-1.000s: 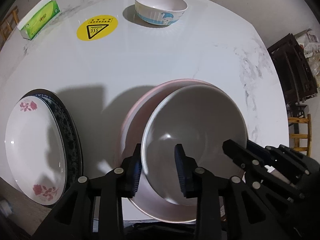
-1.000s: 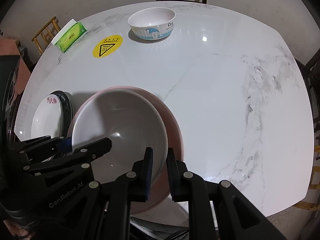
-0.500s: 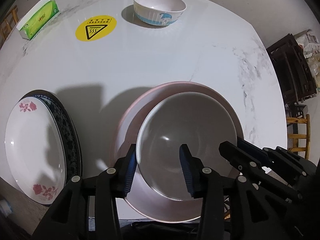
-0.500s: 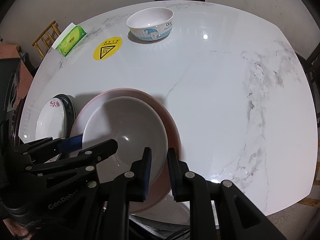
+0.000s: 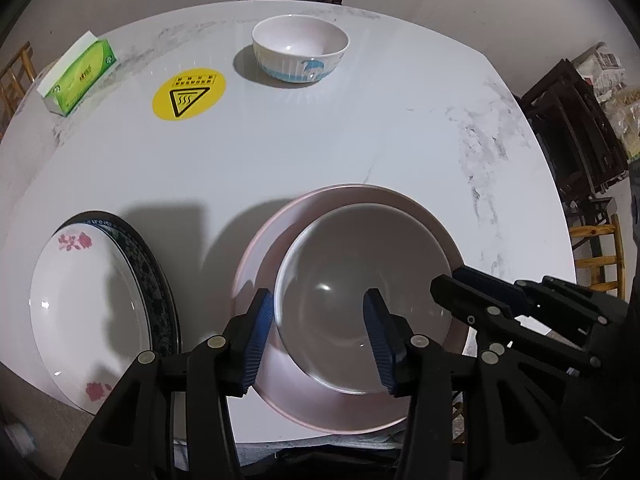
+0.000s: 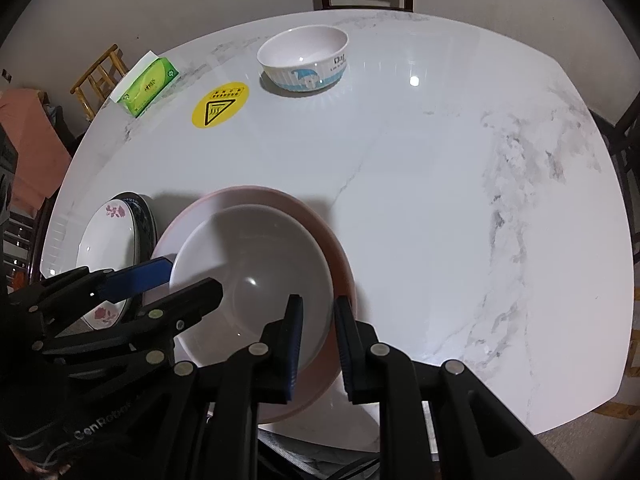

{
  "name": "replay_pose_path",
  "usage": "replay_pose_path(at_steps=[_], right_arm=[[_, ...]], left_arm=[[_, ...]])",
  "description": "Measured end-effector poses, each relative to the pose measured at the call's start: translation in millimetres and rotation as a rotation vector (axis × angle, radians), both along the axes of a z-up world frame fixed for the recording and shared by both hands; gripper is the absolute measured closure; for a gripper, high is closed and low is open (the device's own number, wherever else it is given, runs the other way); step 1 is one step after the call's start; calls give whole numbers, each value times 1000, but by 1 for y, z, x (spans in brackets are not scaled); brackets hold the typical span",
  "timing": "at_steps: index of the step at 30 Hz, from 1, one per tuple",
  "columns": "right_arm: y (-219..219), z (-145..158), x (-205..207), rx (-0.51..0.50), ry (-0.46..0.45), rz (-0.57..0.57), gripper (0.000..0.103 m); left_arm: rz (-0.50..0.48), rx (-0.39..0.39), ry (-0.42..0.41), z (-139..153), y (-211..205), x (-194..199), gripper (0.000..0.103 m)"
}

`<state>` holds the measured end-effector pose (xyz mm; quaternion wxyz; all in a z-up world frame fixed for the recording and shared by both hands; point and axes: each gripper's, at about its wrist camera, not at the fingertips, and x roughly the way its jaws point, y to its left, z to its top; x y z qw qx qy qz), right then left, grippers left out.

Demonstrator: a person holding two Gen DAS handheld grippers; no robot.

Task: Organize plates and bowls
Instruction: 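Open the left tool to release the ribbed bowl, then move the left tool to the white blue-printed bowl by the coaster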

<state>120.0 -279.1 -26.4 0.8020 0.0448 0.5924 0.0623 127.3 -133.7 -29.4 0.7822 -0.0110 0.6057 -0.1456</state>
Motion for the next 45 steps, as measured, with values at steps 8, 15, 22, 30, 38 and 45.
replay_pose_path(at_steps=[8, 15, 22, 30, 38, 45], right_arm=[[-5, 9, 1, -4, -31, -6, 85], [-13, 13, 5, 5, -55, -20, 85], [-20, 15, 15, 31, -81, -25, 85], [-38, 7, 39, 50, -83, -44, 85], [-54, -7, 69, 26, -64, -54, 85], [-66, -15, 96, 50, -60, -55, 85]], left_arm=[[-24, -24, -67, 16, 0, -4, 59], [-18, -47, -106, 23, 4, -1, 57], [16, -68, -136, 24, 15, 9, 57], [78, -28, -152, 17, 28, 34, 57], [131, -1, -150, 10, 42, 65, 57], [182, 4, -137, -1, 51, 95, 57]])
